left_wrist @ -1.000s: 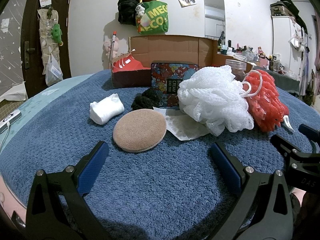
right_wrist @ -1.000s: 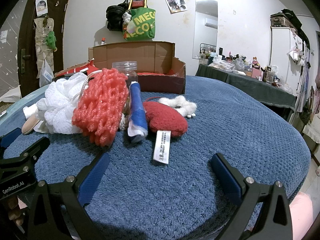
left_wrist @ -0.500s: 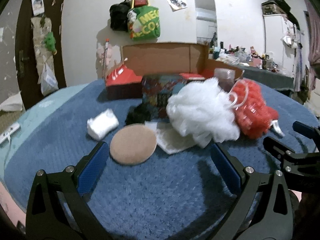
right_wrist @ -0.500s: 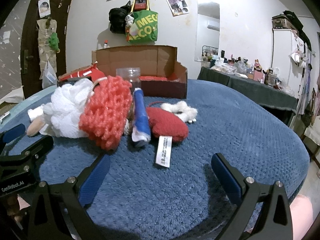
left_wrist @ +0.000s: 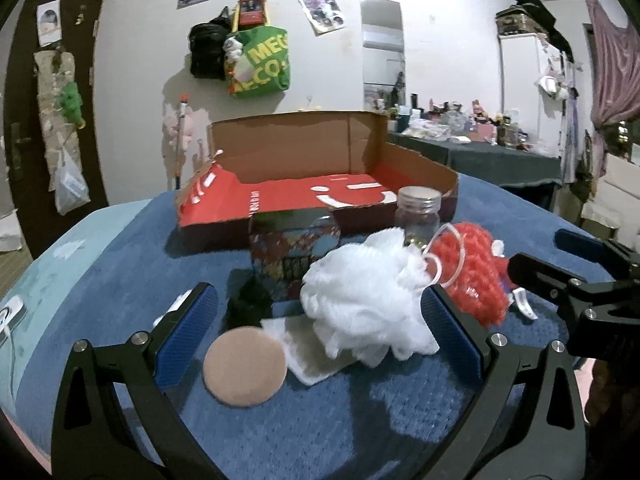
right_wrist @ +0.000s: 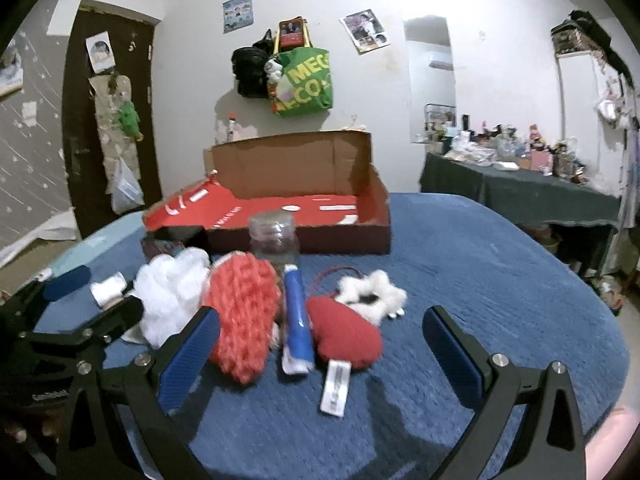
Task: Organize soft objects
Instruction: 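Grasp the white mesh puff with the left gripper while the right grasps the red puff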
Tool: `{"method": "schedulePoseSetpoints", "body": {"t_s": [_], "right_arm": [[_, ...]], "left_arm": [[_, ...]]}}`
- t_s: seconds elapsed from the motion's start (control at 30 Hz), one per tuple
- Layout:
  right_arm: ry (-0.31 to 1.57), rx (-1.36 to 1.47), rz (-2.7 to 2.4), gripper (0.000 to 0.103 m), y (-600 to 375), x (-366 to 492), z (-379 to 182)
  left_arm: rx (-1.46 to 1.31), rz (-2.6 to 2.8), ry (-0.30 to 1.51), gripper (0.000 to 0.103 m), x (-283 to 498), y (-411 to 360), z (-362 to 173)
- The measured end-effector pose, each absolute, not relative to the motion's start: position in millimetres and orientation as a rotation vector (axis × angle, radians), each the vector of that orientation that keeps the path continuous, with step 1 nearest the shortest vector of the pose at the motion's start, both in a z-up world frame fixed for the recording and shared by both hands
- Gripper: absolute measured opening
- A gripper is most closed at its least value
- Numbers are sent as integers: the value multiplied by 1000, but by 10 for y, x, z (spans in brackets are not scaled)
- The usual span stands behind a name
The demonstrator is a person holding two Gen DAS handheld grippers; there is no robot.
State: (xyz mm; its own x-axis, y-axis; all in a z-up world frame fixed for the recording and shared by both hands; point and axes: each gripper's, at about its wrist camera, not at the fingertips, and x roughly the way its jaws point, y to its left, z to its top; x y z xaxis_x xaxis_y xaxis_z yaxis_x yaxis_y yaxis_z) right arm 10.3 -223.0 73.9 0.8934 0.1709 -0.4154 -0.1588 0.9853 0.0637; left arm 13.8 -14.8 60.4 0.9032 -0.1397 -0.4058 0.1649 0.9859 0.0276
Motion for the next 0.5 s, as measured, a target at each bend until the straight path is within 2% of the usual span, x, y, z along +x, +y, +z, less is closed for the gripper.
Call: {"method": "schedulePoseSetpoints", "body": {"t_s": [0.17, 0.23, 0.33, 0.4, 0.5], "right_arm": [[462, 73, 281, 102, -2235, 233, 783], [477, 88, 320, 93, -2230, 286, 787], [494, 109, 368, 83, -2219, 344, 776], [502, 116, 399, 77, -2207, 370, 773], [514, 108, 438, 69, -2162, 398, 758]], "left_arm": [[71, -230, 434, 102, 241, -182, 681], [76, -266, 453, 102, 292, -197, 684], [74, -307, 478, 101, 368, -212, 693], [78, -328, 493, 94, 408, -230, 686], [95, -355, 515, 91, 457, -264, 658]]}}
